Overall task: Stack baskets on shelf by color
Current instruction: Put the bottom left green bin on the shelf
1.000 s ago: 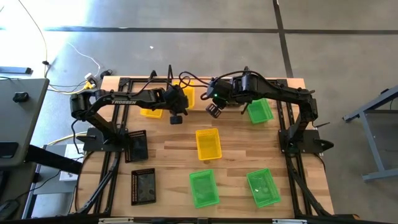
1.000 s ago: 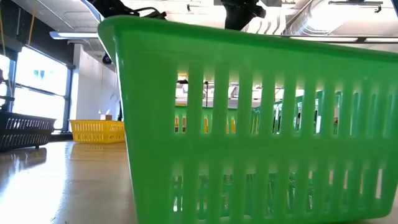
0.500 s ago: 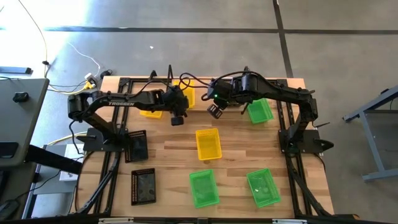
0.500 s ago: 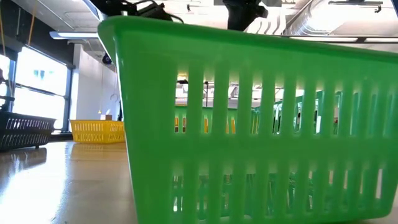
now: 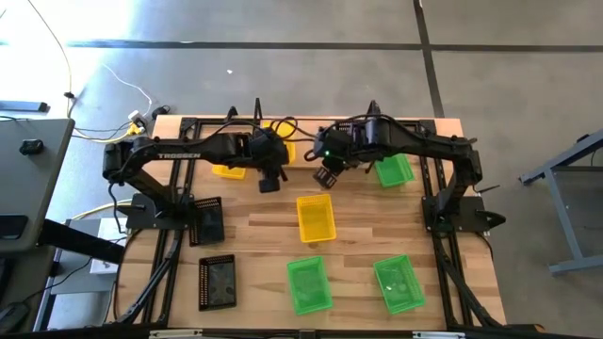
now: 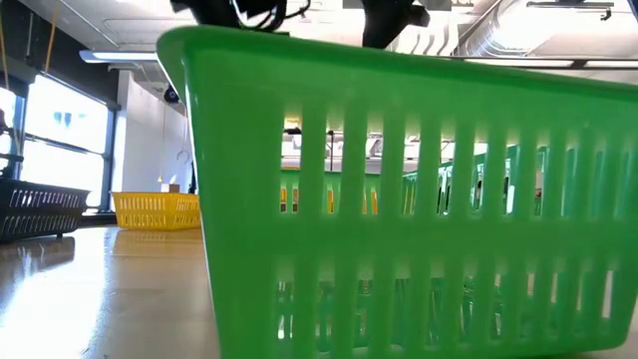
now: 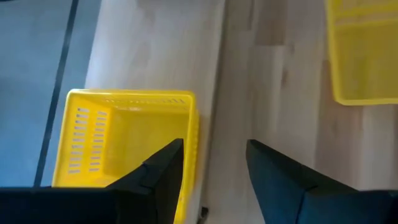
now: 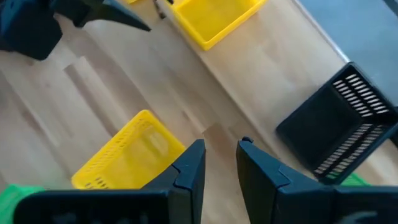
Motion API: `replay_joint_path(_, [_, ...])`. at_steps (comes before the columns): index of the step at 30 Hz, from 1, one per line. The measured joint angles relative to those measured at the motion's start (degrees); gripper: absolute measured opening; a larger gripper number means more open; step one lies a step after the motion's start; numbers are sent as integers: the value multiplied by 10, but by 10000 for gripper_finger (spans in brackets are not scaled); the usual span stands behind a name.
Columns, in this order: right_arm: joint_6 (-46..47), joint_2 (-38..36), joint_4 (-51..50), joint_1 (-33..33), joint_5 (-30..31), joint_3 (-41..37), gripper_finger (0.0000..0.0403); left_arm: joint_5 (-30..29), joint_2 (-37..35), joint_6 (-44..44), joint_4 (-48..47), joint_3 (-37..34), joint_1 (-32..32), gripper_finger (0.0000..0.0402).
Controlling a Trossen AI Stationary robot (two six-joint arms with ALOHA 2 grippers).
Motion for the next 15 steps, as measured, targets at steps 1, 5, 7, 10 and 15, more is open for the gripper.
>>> replay_joint_path(1, [5,0,0,7,0,0,78,0,0,-3,-11,6,-5,164])
replay_joint_path(5, [28,0,0,34,0,0,78,2,-9,-26,-55,20,-28,164])
replay_joint_path(7, [39,0,0,49,-8,0,78,2,-16,-40,-69,21,-42,163])
replay_joint_path(10, [54,0,3,73,-31,0,78,2,-33,-65,-101,20,-64,163])
replay_joint_path(15, [64,0,32,116,-74,0,78,2,-65,-109,-140,20,-103,163])
